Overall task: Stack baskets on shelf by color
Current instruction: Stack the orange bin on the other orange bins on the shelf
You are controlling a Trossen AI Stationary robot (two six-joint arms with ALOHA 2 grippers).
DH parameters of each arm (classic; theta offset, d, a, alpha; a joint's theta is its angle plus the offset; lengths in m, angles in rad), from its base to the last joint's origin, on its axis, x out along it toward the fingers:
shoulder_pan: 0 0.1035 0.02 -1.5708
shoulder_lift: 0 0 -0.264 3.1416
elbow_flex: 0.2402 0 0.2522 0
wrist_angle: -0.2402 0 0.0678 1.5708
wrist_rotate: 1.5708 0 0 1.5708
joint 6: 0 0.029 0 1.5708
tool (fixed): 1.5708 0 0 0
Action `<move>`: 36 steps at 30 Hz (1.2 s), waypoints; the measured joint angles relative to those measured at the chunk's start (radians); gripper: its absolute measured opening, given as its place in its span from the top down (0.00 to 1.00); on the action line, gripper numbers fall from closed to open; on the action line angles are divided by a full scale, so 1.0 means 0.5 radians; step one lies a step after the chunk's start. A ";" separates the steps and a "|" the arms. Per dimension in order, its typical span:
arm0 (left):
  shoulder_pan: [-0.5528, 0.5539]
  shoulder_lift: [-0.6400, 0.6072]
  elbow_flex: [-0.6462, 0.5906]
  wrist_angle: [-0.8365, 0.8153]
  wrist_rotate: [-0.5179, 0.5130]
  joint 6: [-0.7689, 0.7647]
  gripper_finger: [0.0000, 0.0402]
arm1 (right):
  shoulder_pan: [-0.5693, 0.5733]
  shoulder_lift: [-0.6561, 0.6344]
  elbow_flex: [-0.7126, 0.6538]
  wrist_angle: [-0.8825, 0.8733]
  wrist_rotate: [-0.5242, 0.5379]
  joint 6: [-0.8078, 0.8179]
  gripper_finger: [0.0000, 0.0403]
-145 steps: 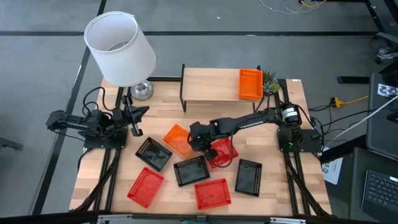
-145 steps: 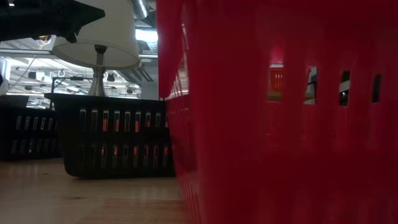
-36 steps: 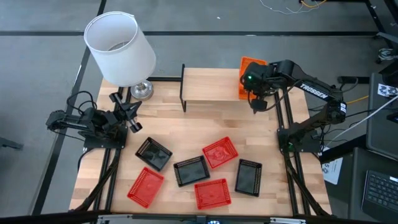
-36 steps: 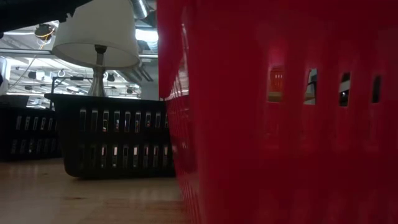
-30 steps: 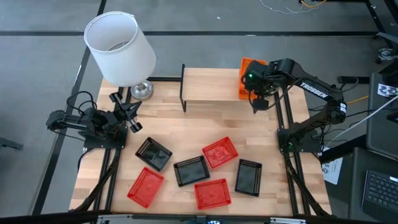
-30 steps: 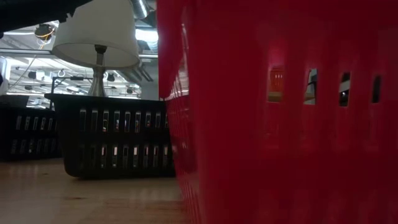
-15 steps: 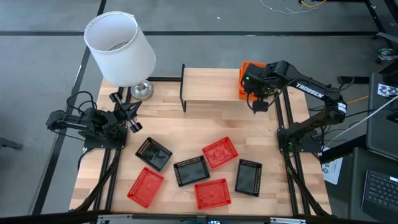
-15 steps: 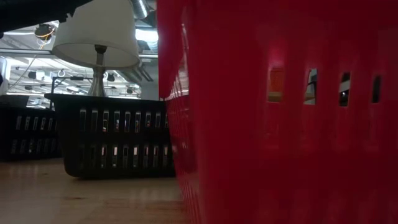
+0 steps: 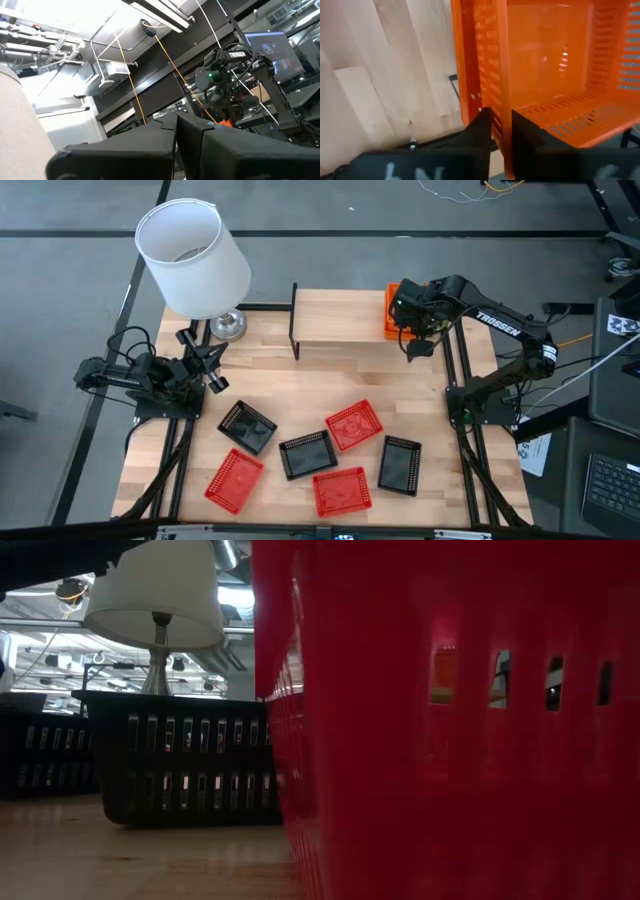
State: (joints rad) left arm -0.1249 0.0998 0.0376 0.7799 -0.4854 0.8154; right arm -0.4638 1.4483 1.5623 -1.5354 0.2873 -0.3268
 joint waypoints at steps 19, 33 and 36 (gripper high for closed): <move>0.001 0.000 -0.001 0.000 0.000 -0.001 1.00 | -0.020 0.000 0.118 -0.015 -0.123 0.017 0.70; 0.000 0.000 -0.002 -0.001 0.001 0.007 1.00 | 0.073 0.020 -0.018 0.085 -0.573 0.315 0.73; 0.000 0.001 -0.002 -0.001 0.001 0.006 1.00 | 0.073 0.020 -0.082 0.111 -0.501 0.313 0.74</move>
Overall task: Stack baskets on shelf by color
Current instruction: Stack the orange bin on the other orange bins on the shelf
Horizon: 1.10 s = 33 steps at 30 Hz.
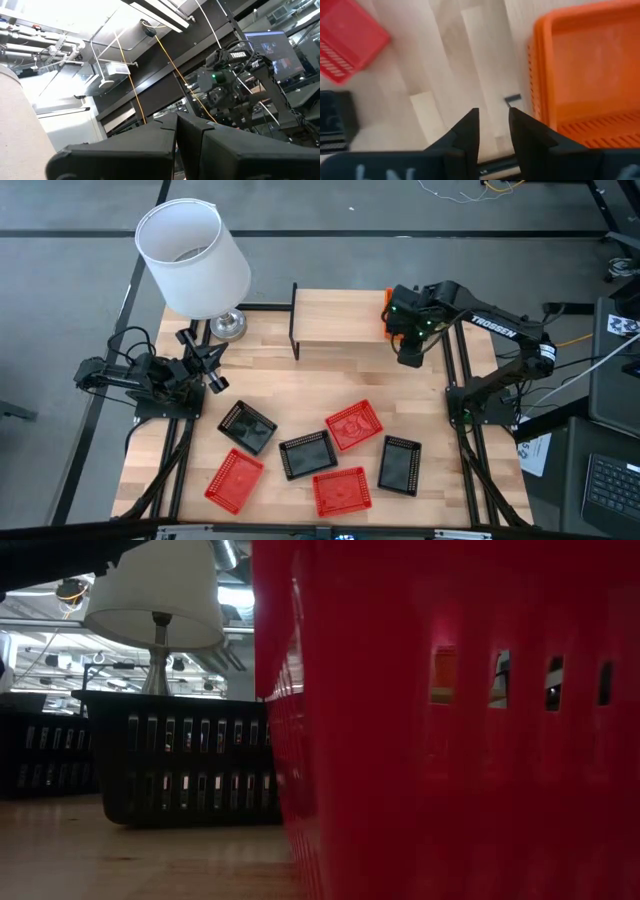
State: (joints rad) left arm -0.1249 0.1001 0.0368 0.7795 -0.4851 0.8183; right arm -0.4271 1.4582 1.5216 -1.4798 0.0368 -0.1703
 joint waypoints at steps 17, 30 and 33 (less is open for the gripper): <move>0.000 -0.001 0.000 -0.001 0.000 -0.005 1.00 | -0.008 -0.001 -0.108 0.036 0.360 -0.092 0.75; 0.000 -0.001 0.000 0.000 0.000 -0.005 1.00 | -0.008 -0.002 -0.108 -0.021 0.366 -0.084 0.75; 0.000 -0.001 0.000 -0.001 0.000 -0.006 1.00 | -0.008 -0.002 -0.108 -0.029 0.399 -0.080 0.75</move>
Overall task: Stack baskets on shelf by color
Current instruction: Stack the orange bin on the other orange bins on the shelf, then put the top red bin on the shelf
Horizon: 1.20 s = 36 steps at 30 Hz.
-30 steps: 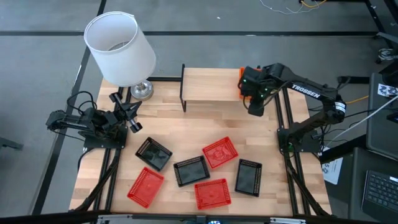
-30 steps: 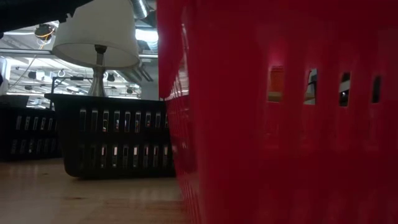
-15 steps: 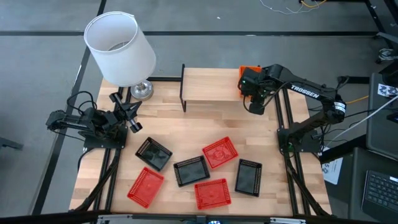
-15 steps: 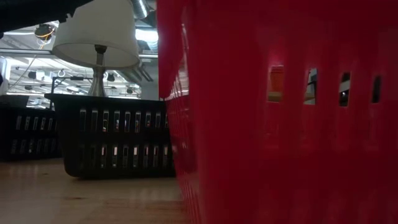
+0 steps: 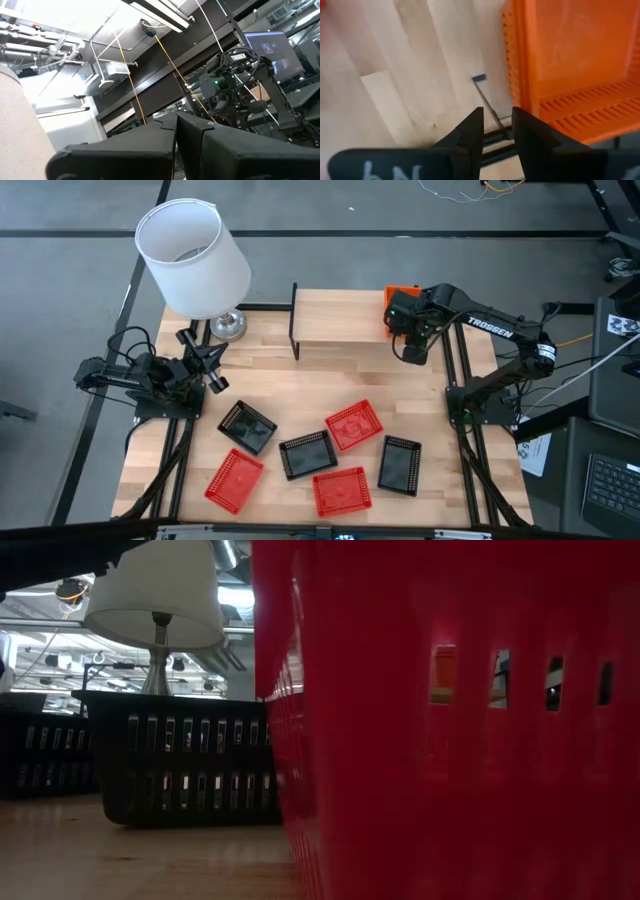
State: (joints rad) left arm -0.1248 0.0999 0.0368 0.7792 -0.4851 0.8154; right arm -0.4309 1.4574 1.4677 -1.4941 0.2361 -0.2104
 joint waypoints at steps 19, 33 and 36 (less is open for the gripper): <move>0.001 0.001 0.000 0.000 0.000 0.000 1.00 | 0.063 -0.002 0.134 0.082 -0.846 0.308 0.75; 0.000 0.000 0.000 0.000 0.000 -0.066 1.00 | 0.621 -0.001 -0.311 0.783 -0.933 0.472 0.75; 0.000 0.000 0.000 -0.001 0.000 -0.159 1.00 | 0.747 -0.001 -0.449 0.931 -0.869 0.667 0.75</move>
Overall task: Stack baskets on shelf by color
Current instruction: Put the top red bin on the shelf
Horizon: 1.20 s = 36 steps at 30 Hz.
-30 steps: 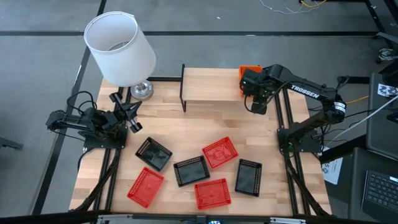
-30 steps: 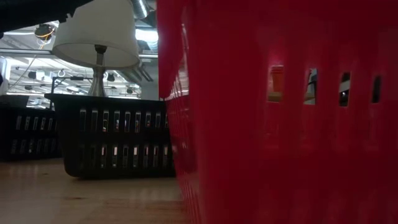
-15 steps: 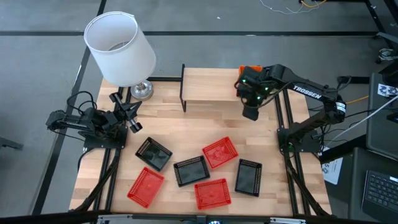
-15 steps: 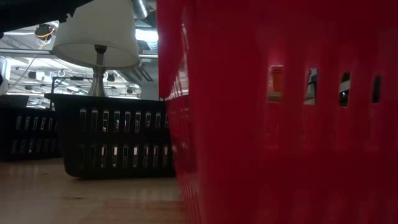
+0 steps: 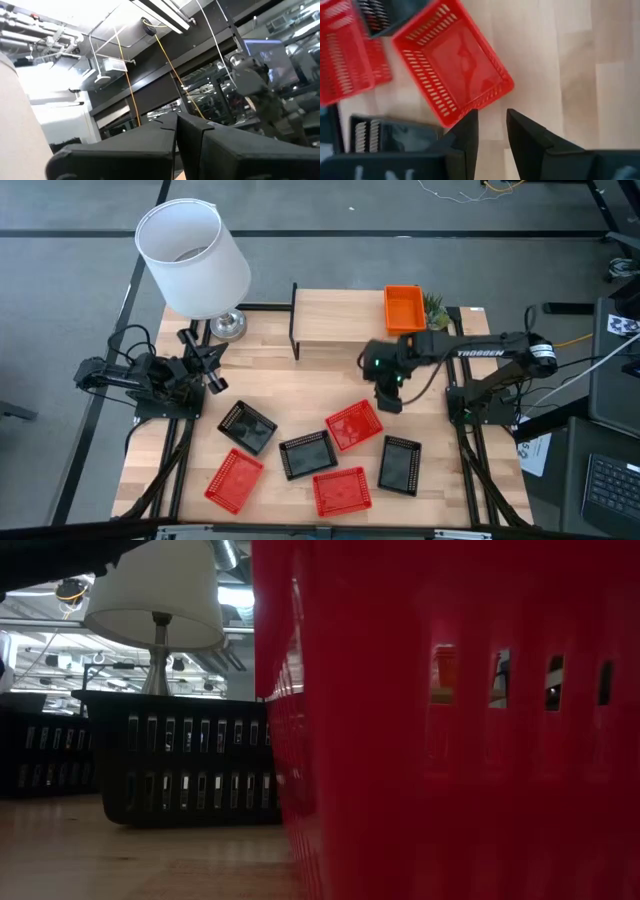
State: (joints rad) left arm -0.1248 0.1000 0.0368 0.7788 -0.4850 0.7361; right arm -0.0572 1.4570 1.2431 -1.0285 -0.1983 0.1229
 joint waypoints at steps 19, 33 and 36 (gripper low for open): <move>0.000 0.000 0.000 -0.016 0.000 -0.215 1.00 | 0.657 0.000 -0.530 0.781 0.529 1.241 0.75; 0.000 -0.001 0.000 -0.021 0.000 -0.265 1.00 | 0.766 0.325 -0.441 1.220 0.341 0.721 0.75; 0.000 -0.001 0.000 -0.022 0.000 -0.265 1.00 | 0.765 0.482 -0.328 1.045 0.299 0.658 0.75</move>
State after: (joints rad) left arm -0.1248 0.0998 0.0368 0.7679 -0.4850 0.6037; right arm 0.3252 1.6982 1.0791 -0.5063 -0.0489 0.4518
